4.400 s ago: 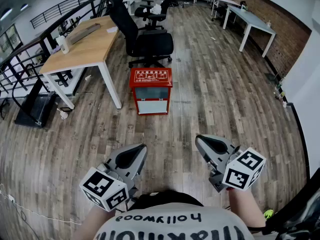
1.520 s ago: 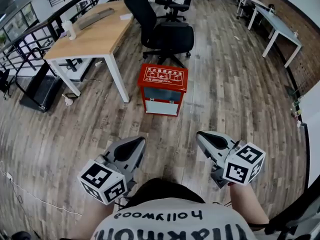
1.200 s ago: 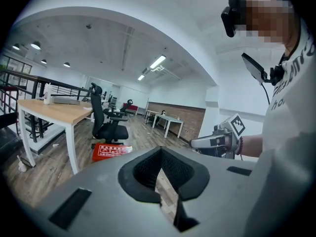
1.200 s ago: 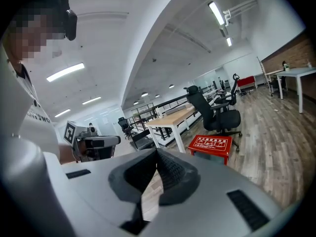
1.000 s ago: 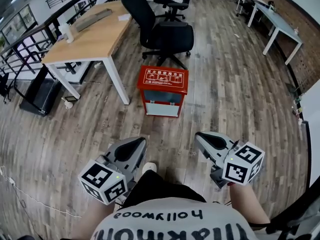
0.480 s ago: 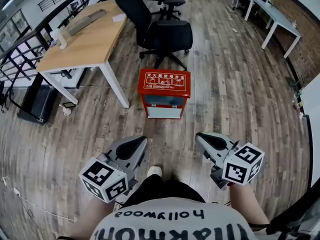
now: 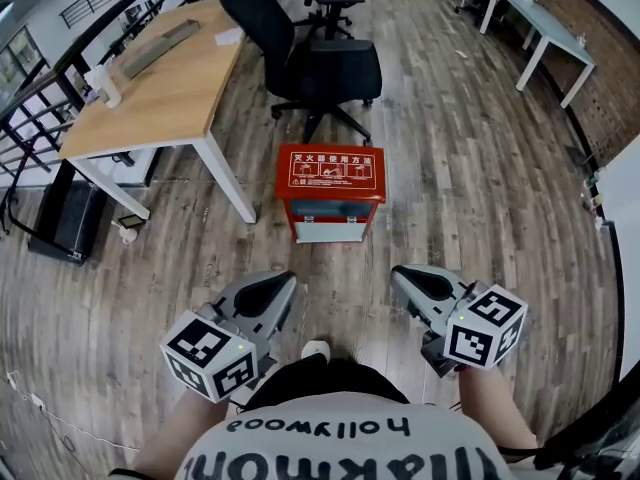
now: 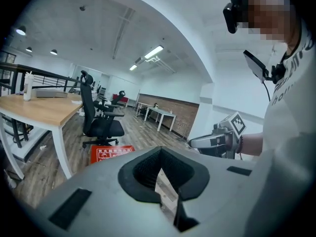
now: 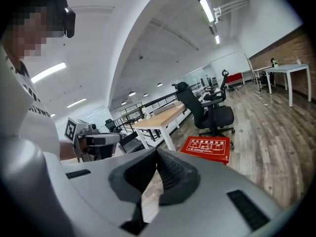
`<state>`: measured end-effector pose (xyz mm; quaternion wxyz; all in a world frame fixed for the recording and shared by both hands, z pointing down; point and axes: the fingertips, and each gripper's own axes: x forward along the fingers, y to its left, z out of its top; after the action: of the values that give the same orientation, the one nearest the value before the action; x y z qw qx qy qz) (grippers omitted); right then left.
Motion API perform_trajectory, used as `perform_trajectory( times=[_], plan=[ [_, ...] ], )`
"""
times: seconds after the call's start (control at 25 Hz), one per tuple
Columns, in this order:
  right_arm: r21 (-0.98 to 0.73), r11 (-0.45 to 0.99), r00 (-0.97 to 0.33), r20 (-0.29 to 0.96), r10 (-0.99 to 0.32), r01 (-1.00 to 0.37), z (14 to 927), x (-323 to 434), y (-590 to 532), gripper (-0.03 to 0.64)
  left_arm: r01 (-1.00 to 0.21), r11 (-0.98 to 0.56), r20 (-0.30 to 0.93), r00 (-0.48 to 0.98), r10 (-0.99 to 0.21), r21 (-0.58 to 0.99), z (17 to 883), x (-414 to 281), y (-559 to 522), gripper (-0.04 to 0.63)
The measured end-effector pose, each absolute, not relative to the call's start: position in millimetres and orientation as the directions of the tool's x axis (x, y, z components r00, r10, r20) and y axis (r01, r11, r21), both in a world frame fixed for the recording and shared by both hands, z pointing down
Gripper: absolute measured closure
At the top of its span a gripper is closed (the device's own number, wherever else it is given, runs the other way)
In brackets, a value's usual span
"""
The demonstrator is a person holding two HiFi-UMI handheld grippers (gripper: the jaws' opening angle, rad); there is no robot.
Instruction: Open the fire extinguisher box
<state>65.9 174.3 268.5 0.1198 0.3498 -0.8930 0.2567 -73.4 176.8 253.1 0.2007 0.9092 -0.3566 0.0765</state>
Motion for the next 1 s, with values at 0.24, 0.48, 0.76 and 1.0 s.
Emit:
perform_trajectory(
  times=[0.24,0.48,0.76,1.0],
  plan=[
    [-0.368,0.610,-0.711,0.394,-0.582,-0.702,267,49,157,0.607,-0.657,-0.690,0.290,0.754,-0.590,0.303,257,-88,158,0.589],
    [-0.362,0.592,-0.694,0.398,-0.600,-0.720,267,38,144,0.607,-0.633,-0.710,0.290,0.774,-0.563,0.309,259,-97,145,0.591],
    [-0.365,0.596,-0.699,0.406,-0.589,-0.715,272,27,137,0.607,-0.636,-0.708,0.285,0.772,-0.569,0.309,260,-106,130,0.589],
    [-0.376,0.601,-0.708,0.420,-0.568,-0.706,281,27,124,0.607,-0.618,-0.738,0.324,0.780,-0.535,0.270,272,-97,129,0.591]
  ],
)
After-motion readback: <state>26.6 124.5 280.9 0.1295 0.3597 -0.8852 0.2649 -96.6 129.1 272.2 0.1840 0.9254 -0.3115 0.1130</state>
